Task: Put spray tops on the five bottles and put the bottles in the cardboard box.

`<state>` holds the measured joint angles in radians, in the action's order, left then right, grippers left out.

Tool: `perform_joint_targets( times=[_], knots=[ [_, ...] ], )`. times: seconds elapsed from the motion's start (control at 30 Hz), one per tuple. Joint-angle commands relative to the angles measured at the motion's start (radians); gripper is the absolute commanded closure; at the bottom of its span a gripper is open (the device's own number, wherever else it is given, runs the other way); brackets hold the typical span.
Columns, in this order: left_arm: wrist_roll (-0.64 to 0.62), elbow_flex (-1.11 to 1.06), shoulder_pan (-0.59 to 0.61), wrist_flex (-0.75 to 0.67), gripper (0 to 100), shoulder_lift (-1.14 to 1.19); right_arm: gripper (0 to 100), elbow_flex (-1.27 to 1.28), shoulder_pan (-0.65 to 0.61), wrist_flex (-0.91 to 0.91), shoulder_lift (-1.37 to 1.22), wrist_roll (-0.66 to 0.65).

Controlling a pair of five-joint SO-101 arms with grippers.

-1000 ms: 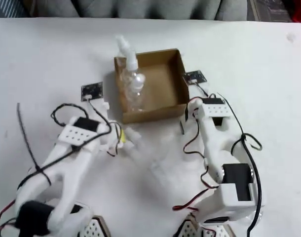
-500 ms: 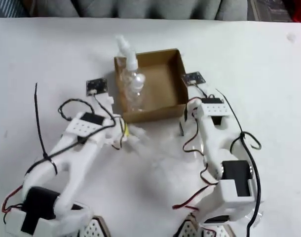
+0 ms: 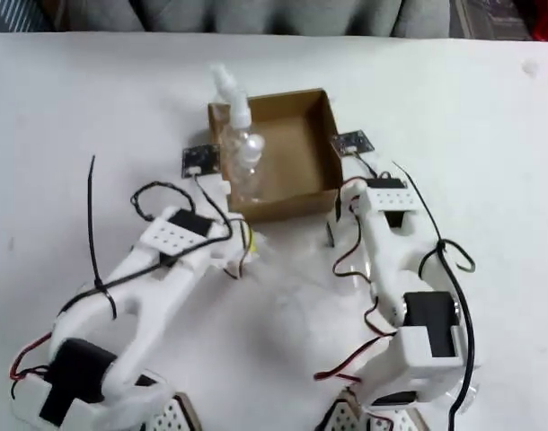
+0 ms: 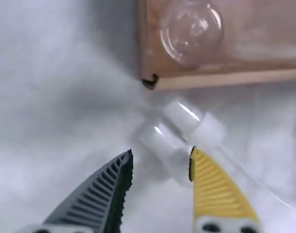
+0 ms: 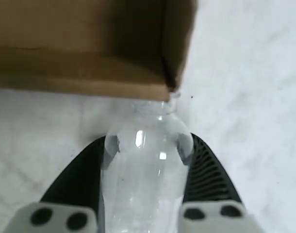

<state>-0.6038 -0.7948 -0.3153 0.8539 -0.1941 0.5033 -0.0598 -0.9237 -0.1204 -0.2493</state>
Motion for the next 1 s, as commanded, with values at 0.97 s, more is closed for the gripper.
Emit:
perform_joint_targets(
  times=[0.97],
  knots=[
    [-0.017, -0.057, -0.070, -0.098, 83, 0.076, 98.3, -0.035, -0.008, 0.007, -0.004, -0.025]
  ],
)
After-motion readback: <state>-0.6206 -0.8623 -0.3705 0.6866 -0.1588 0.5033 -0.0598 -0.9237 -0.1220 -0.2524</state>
